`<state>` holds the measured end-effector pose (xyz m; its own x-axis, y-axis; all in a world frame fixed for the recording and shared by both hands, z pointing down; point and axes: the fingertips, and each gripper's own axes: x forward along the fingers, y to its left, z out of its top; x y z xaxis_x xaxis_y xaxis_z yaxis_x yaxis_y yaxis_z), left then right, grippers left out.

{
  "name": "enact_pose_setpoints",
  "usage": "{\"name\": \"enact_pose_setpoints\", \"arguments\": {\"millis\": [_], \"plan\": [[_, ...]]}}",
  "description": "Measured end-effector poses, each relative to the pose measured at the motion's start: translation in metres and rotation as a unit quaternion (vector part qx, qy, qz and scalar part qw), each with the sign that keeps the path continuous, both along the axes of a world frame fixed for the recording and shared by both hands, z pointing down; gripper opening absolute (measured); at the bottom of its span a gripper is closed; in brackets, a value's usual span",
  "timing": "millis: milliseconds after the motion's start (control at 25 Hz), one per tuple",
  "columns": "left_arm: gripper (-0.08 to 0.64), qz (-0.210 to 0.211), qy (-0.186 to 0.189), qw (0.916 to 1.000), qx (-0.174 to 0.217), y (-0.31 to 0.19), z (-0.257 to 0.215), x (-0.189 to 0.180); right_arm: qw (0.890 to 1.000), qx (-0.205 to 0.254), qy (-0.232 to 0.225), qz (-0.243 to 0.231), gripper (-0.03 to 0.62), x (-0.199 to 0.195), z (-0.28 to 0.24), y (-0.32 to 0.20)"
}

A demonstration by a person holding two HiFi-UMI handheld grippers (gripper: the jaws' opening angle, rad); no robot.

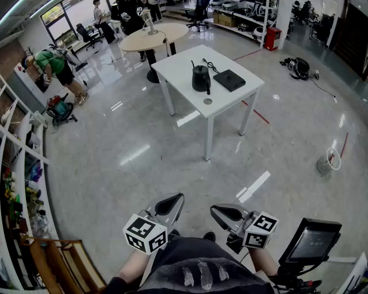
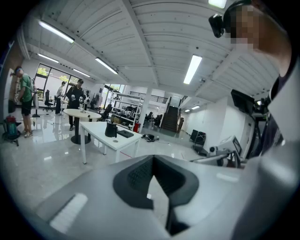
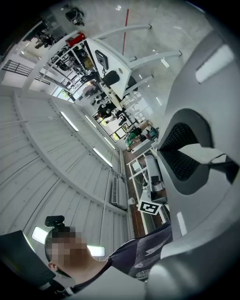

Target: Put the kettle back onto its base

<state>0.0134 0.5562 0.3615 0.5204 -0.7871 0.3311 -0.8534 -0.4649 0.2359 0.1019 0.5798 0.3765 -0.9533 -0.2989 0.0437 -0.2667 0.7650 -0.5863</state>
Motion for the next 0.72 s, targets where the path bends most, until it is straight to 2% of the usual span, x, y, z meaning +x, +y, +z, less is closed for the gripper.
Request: {"name": "enact_pose_setpoints", "arguments": {"millis": [200, 400, 560, 720], "plan": [[0.001, 0.007, 0.003, 1.0000, 0.004, -0.029, 0.003, -0.018, 0.999, -0.008, -0.005, 0.035, 0.000, -0.012, 0.005, -0.029], [0.001, 0.008, 0.036, 0.9992, 0.017, -0.075, 0.009, -0.052, 0.997, 0.008, 0.030, 0.066, 0.000, -0.032, 0.010, -0.074], [0.000, 0.030, 0.074, 0.9962, 0.034, -0.109, -0.002, -0.082, 0.994, 0.004, 0.041, 0.097, 0.000, -0.066, 0.005, -0.108], [0.000, 0.054, 0.088, 0.9939, 0.039, -0.130, -0.006, -0.120, 0.993, 0.001, 0.051, 0.105, 0.000, -0.115, 0.000, -0.126]]}}
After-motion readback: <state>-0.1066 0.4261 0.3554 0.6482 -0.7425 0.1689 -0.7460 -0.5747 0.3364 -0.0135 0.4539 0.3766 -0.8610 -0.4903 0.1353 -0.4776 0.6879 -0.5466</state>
